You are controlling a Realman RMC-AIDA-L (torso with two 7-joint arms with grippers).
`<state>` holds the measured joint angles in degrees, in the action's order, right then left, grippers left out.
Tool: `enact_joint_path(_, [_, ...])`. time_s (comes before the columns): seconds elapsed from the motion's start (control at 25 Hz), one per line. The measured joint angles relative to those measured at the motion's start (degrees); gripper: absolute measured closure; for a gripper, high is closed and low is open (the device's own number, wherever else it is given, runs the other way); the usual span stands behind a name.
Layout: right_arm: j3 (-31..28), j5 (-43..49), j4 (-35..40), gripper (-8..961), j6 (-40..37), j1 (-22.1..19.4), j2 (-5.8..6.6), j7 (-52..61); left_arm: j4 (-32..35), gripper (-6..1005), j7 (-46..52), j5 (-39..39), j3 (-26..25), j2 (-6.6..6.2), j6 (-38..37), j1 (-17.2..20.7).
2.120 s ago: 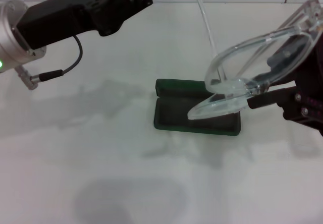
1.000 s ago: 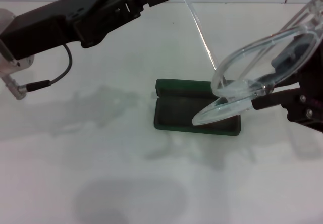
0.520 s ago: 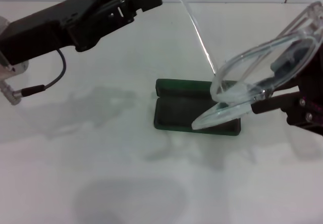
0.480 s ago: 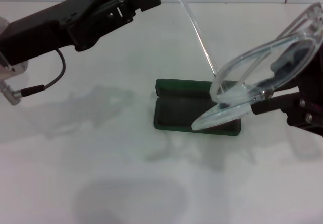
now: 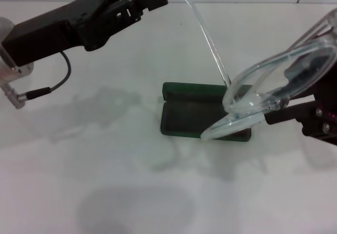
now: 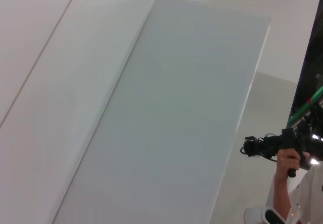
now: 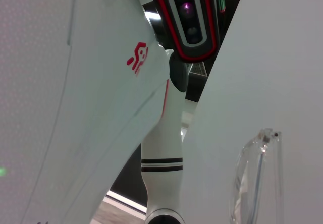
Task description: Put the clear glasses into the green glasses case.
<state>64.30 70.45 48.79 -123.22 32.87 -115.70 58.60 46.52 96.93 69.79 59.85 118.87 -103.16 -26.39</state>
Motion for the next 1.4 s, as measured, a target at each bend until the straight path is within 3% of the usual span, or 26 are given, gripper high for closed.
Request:
enact_joint_path(0.28, [0.1,-0.1,-0.1,904,0.0,-0.2,0.04,-0.1,0.0,838,0.0,-3.0,0.2,0.51,0.3,-0.5])
enact_joint_path(0.36, [0.1,-0.1,-0.1,904,0.0,-0.2,0.04,-0.1,0.1,951,0.2,-3.2,0.5,0.58,0.1,-0.8])
enact_joint_path(1.4, [0.0,-0.1,-0.6,903,0.1,-0.7,0.03,-0.4,0.5,967,0.2,-7.1,5.3,0.78,-4.7,-2.6])
